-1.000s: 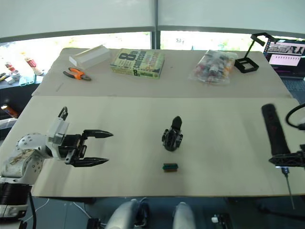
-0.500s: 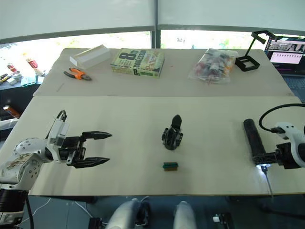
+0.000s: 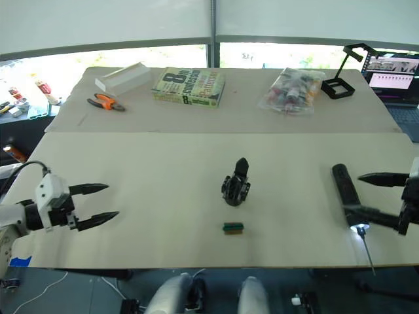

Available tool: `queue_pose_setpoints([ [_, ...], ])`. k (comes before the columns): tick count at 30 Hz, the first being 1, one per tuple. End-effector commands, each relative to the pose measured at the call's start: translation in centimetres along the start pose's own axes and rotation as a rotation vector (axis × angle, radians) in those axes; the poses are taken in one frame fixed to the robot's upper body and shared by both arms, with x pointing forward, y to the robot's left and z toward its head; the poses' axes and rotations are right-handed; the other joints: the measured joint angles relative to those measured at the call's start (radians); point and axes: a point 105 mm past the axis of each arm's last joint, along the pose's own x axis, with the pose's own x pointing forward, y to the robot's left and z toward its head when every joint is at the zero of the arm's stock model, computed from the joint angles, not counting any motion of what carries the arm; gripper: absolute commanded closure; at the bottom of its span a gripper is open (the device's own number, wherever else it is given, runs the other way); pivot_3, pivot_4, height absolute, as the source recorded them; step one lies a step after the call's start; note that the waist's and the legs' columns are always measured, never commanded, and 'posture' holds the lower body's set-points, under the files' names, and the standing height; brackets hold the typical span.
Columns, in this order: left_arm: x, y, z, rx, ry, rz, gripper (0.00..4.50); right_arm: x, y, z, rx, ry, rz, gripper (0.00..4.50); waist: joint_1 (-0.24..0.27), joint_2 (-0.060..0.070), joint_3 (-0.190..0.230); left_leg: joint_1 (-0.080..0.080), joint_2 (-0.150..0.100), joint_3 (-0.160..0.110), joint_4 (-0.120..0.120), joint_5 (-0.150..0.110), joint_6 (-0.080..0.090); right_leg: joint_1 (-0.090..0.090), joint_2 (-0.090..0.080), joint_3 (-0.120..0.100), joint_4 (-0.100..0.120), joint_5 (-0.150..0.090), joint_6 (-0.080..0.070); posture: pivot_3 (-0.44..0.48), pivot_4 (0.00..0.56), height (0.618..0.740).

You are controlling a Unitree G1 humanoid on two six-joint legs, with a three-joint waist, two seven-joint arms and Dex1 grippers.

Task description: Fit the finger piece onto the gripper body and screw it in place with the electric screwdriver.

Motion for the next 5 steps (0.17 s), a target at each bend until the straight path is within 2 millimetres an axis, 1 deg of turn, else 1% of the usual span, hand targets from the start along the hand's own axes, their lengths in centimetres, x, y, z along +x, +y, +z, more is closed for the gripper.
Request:
queue_pose_setpoints([
  [1,-0.9,0.5,-0.2,0.073,0.010,0.066,0.00,1.7,2.7,1.2,-0.154,-0.081,0.080,0.03,0.005,0.000,0.000,0.000,0.000,0.000,0.000,0.000,0.000,0.000,-0.001,0.000,0.000,0.000,0.000,0.000,0.150,0.740],
  [3,-0.7,0.4,-0.3,0.104,0.008,0.087,0.00,3.2,3.1,1.2,-0.198,-0.161,0.058,0.03,0.006,-0.002,0.001,0.002,-0.001,0.000,0.001,-0.001,-0.001,-0.001,-0.002,0.000,0.000,0.000,0.000,0.000,0.150,0.740],
  [5,-0.5,0.7,0.1,0.116,-0.013,0.113,0.00,3.8,3.2,0.9,-0.209,-0.187,0.042,0.03,0.007,-0.003,0.001,0.004,-0.001,0.000,0.001,-0.002,-0.003,0.000,-0.003,0.000,0.000,0.002,0.000,0.000,0.150,0.740],
])
